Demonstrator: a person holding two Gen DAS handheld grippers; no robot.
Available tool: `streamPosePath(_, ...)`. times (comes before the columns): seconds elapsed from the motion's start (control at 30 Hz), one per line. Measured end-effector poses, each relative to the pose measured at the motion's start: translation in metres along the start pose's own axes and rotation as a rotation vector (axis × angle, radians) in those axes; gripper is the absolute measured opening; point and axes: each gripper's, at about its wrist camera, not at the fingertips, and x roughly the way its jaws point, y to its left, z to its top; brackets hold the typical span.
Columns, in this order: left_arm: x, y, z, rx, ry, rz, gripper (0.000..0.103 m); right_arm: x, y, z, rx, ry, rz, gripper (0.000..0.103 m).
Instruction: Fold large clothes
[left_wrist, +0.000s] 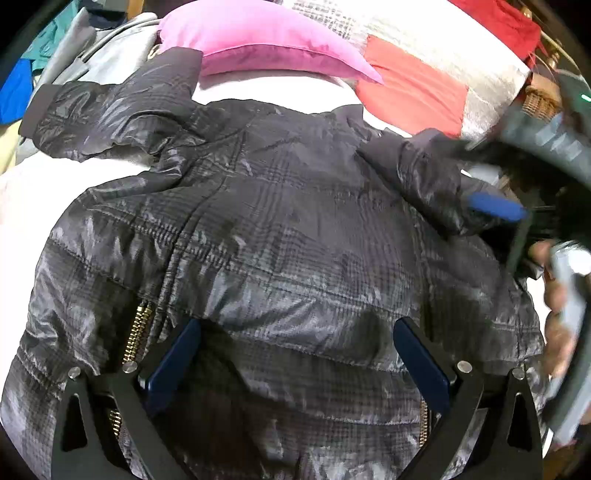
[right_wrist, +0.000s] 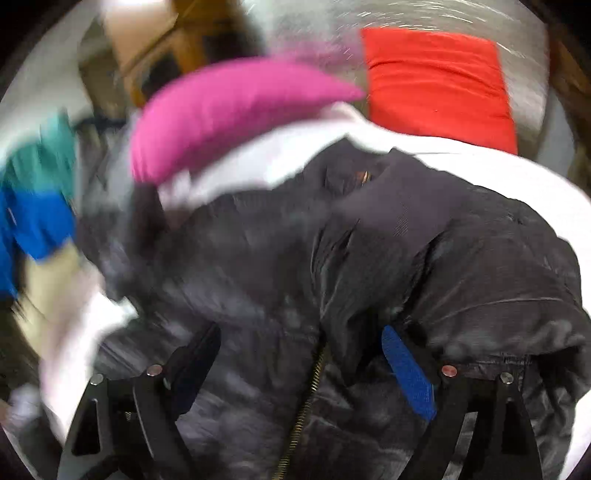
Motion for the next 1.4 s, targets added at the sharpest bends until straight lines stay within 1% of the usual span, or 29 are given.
streamPosePath(0.07, 0.001, 0.002, 0.001, -0.010, -0.002, 0.000, 0.103, -0.017, -0.013, 0.011, 0.086, -0.059, 0.060, 0.091)
streamPosePath(0.13, 0.001, 0.004, 0.002, -0.016, -0.006, -0.001, 0.103, -0.019, -0.024, 0.025, 0.164, -0.086, 0.092, 0.091)
streamPosePath(0.17, 0.002, 0.003, 0.002, -0.017, -0.006, 0.001, 0.103, -0.014, -0.033, 0.032, 0.210, -0.079, 0.100, 0.091)
streamPosePath(0.23, 0.002, 0.003, 0.003, -0.015, -0.008, 0.003, 0.103, 0.002, -0.046, 0.040, 0.279, -0.053, 0.067, 0.091)
streamPosePath(0.3, 0.000, 0.003, 0.001, -0.014, -0.010, 0.005, 0.103, 0.029, -0.058, 0.043, 0.361, 0.005, 0.046, 0.091)
streamPosePath(0.37, 0.001, 0.004, 0.002, -0.017, -0.013, 0.006, 0.103, 0.049, -0.062, 0.044, 0.405, 0.030, 0.013, 0.089)
streamPosePath(0.4, 0.001, 0.005, 0.003, -0.022, -0.013, 0.003, 0.103, 0.053, -0.060, 0.048, 0.390, 0.033, 0.024, 0.077)
streamPosePath(0.43, -0.002, 0.007, 0.002, -0.026, -0.017, -0.001, 0.103, 0.056, -0.048, 0.051, 0.344, 0.036, 0.032, 0.065)
streamPosePath(0.47, -0.003, 0.008, 0.002, -0.033, -0.021, -0.002, 0.103, 0.055, -0.039, 0.053, 0.302, 0.034, 0.057, 0.065)
streamPosePath(0.5, -0.003, 0.010, 0.003, -0.043, -0.025, -0.002, 0.103, 0.054, -0.023, 0.056, 0.231, 0.030, 0.106, 0.065)
streamPosePath(0.53, -0.003, 0.011, 0.004, -0.050, -0.026, -0.005, 0.103, 0.051, -0.010, 0.058, 0.165, 0.028, 0.137, 0.065)
streamPosePath(0.57, -0.004, 0.013, 0.004, -0.056, -0.026, -0.009, 0.103, 0.046, 0.011, 0.058, 0.082, 0.020, 0.164, 0.068)
streamPosePath(0.6, -0.004, 0.014, 0.004, -0.061, -0.028, -0.011, 0.103, 0.043, 0.020, 0.056, 0.048, 0.013, 0.172, 0.080)
streamPosePath(0.63, -0.005, 0.014, 0.004, -0.063, -0.030, -0.014, 0.103, 0.038, 0.028, 0.053, 0.013, 0.002, 0.169, 0.088)
streamPosePath(0.7, -0.006, 0.016, 0.005, -0.067, -0.035, -0.016, 0.103, 0.031, 0.030, 0.048, -0.003, -0.003, 0.170, 0.088)
streamPosePath(0.77, -0.008, 0.018, 0.006, -0.072, -0.042, -0.016, 0.103, 0.021, 0.019, 0.041, 0.006, -0.014, 0.153, 0.088)
streamPosePath(0.83, -0.009, 0.020, 0.007, -0.077, -0.049, -0.019, 0.103, 0.005, -0.002, 0.032, 0.024, -0.041, 0.108, 0.088)
streamPosePath(0.9, -0.011, 0.023, 0.008, -0.084, -0.059, -0.020, 0.103, -0.005, -0.027, 0.027, 0.070, -0.055, 0.066, 0.088)
streamPosePath(0.93, -0.013, 0.026, 0.009, -0.090, -0.066, -0.023, 0.103, -0.014, -0.046, 0.021, 0.114, -0.067, 0.044, 0.088)
streamPosePath(0.97, -0.015, 0.029, 0.011, -0.101, -0.076, -0.026, 0.103, -0.023, -0.063, 0.014, 0.166, -0.083, 0.045, 0.088)
streamPosePath(1.03, -0.019, 0.040, 0.018, -0.131, -0.089, -0.035, 0.103, -0.045, -0.092, -0.006, 0.261, -0.107, 0.076, 0.088)
streamPosePath(1.07, -0.020, 0.047, 0.024, -0.162, -0.073, -0.061, 0.103, -0.053, -0.105, -0.018, 0.291, -0.114, 0.093, 0.088)
streamPosePath(1.1, -0.021, 0.052, 0.029, -0.193, -0.057, -0.096, 0.103, -0.060, -0.112, -0.025, 0.309, -0.117, 0.106, 0.088)
streamPosePath(1.13, -0.020, 0.057, 0.036, -0.227, -0.037, -0.136, 0.103, -0.067, -0.125, -0.040, 0.337, -0.113, 0.124, 0.088)
streamPosePath(1.17, -0.018, 0.061, 0.046, -0.255, -0.022, -0.152, 0.103, -0.072, -0.135, -0.051, 0.363, -0.104, 0.137, 0.088)
streamPosePath(1.2, -0.017, 0.062, 0.058, -0.269, -0.013, -0.154, 0.103, -0.074, -0.140, -0.058, 0.383, -0.098, 0.147, 0.088)
streamPosePath(1.27, -0.009, 0.059, 0.081, -0.267, 0.006, -0.170, 0.103, -0.075, -0.158, -0.073, 0.453, -0.099, 0.174, 0.088)
streamPosePath(1.37, 0.024, 0.052, 0.115, -0.248, 0.081, -0.142, 0.103, -0.076, -0.181, -0.082, 0.568, -0.127, 0.220, 0.088)
streamPosePath(1.4, 0.036, 0.051, 0.122, -0.246, 0.104, -0.118, 0.103, -0.075, -0.188, -0.084, 0.606, -0.140, 0.231, 0.088)
